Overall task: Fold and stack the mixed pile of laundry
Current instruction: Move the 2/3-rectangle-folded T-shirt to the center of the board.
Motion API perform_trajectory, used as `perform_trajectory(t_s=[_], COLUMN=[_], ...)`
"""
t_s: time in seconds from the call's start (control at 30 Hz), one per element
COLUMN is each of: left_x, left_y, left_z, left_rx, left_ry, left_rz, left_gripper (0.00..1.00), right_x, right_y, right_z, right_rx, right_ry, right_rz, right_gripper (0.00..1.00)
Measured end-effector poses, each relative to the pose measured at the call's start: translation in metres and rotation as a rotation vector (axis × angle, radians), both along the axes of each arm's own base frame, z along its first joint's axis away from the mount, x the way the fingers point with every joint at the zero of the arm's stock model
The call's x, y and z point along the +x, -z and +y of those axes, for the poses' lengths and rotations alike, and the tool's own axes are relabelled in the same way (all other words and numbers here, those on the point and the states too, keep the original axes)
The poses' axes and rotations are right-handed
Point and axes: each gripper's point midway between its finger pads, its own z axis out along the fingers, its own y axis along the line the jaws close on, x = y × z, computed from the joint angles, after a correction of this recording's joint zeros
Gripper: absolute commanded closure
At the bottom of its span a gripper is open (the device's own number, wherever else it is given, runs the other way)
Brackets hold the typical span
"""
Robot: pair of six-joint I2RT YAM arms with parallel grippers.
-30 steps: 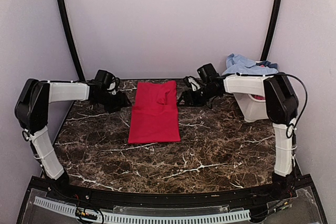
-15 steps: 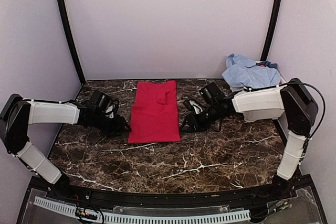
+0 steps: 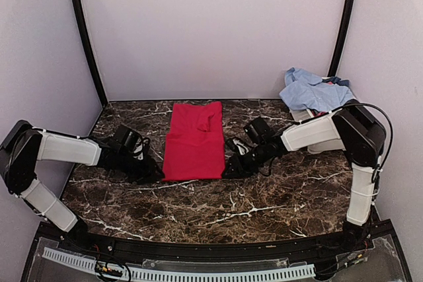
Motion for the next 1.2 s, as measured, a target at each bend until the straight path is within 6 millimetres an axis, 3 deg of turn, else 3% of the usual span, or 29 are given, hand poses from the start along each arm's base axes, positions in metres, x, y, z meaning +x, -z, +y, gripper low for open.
perform_trajectory(t_s=[0.2, 0.33, 0.53, 0.63, 0.7, 0.87, 1.03, 1.2], left_x=[0.006, 0.006, 0.007, 0.008, 0.008, 0.008, -0.003, -0.018], left_y=[-0.002, 0.006, 0.010, 0.010, 0.010, 0.009, 0.006, 0.008], left_z=[-0.009, -0.010, -0.013, -0.014, -0.014, -0.015, -0.015, -0.017], left_rx=[-0.039, -0.041, -0.048, -0.052, -0.054, -0.059, -0.075, -0.081], left_ry=[0.011, 0.013, 0.022, 0.022, 0.021, 0.025, 0.040, 0.070], left_rz=[-0.021, -0.003, 0.001, -0.003, -0.004, -0.003, -0.005, 0.008], left_gripper=[0.78, 0.89, 0.91, 0.94, 1.00, 1.00, 1.00, 1.00], right_x=[0.001, 0.002, 0.002, 0.003, 0.004, 0.003, -0.013, -0.027], right_y=[0.002, 0.004, 0.006, 0.005, 0.003, 0.003, 0.009, 0.008], right_z=[0.002, 0.003, 0.003, 0.004, 0.006, 0.005, -0.008, -0.009], right_rx=[0.001, 0.001, 0.003, 0.005, 0.009, 0.012, 0.002, 0.005], right_ry=[0.008, 0.011, 0.010, 0.008, 0.005, 0.004, 0.006, -0.012], right_rz=[0.003, 0.005, 0.005, 0.001, -0.004, -0.005, 0.007, 0.008], right_gripper=[0.79, 0.82, 0.83, 1.00, 1.00, 1.00, 1.00, 1.00])
